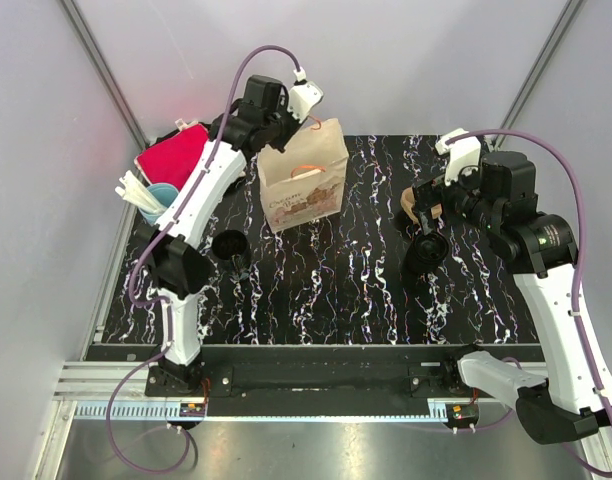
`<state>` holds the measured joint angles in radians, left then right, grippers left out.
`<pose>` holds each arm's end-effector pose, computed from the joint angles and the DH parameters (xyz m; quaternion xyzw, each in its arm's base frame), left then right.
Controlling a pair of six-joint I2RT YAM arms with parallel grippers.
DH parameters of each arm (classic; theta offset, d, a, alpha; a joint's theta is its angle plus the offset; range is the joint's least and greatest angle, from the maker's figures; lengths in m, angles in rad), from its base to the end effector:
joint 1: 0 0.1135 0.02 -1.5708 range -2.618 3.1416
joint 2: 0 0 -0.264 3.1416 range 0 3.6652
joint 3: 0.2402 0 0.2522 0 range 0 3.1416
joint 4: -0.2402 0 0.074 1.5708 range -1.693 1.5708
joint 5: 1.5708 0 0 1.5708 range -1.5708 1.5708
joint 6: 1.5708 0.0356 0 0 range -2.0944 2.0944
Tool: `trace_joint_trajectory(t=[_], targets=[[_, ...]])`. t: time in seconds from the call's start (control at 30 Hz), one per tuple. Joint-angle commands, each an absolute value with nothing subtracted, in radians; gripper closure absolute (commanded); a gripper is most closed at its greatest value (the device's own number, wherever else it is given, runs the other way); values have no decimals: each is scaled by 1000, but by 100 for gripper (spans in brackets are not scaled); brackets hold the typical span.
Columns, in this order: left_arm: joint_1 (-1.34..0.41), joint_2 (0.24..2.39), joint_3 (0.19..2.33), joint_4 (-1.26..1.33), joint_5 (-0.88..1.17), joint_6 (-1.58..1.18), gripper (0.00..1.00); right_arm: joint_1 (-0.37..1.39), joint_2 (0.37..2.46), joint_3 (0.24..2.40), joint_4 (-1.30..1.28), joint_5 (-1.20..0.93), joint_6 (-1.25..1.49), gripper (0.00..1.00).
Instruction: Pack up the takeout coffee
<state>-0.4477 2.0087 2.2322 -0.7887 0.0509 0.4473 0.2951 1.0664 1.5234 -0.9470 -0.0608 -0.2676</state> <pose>0.4049 -0.1964 0.4067 0.3901 0.7844 -0.0224 0.4817 0.1739 0.0551 0.4550 -0.2530 0.8191 0.0331 0.5138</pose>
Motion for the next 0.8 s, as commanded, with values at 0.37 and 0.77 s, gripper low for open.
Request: trace_joint_trajectory(t=[0.37,0.77], targets=[[-344,2152,2393,-512,-130,449,100,293,1078,1543,-904,-35,-247,0],[-316,2111,2309,-446,-169,436,10,288,1100,1552,-908,-48,-242,0]])
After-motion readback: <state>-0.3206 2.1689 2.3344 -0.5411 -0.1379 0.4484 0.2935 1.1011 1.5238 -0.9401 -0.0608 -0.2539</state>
